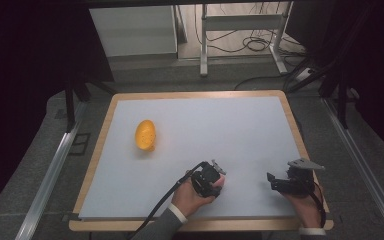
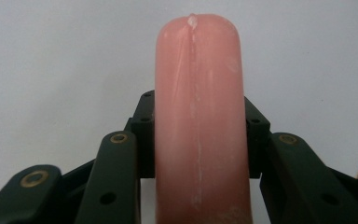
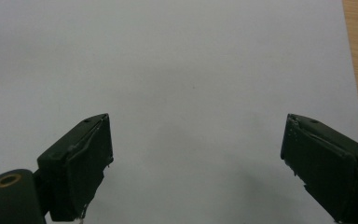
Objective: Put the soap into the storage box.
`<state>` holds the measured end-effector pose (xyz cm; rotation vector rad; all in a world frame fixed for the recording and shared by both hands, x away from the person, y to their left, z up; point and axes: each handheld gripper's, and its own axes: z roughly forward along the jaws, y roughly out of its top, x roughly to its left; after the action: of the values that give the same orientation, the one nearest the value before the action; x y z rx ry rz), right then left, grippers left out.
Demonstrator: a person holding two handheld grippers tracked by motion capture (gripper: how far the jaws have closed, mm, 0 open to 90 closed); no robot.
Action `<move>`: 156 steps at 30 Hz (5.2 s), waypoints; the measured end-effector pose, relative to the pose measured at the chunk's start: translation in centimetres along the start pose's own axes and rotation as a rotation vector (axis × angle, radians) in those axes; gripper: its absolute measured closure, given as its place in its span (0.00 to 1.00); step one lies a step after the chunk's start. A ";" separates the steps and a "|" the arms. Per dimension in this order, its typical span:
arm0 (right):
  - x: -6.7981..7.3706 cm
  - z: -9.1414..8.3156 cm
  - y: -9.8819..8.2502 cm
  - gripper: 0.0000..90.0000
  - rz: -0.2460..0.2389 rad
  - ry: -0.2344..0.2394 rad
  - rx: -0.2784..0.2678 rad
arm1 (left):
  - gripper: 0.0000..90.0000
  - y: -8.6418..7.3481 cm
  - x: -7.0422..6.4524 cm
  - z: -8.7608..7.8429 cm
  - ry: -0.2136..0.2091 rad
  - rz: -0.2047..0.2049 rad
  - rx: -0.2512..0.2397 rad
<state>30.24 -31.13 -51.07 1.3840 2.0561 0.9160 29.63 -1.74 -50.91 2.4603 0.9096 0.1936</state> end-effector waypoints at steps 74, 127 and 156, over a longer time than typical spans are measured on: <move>-0.1 0.2 -0.3 0.09 -0.017 -0.008 0.013 | 0.67 -3.0 7.5 -5.5 0.020 -0.140 -0.107; 0.1 0.4 -0.3 0.10 -0.024 -0.020 0.015 | 0.67 -7.0 15.1 -9.4 0.092 -0.316 -0.141; 0.2 0.5 -0.4 0.10 -0.024 -0.020 0.020 | 0.67 -7.6 18.6 -10.5 0.109 -0.387 -0.185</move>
<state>30.33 -30.88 -51.71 1.3704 2.0683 0.8705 36.39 19.47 -46.43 2.0751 1.3303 0.2636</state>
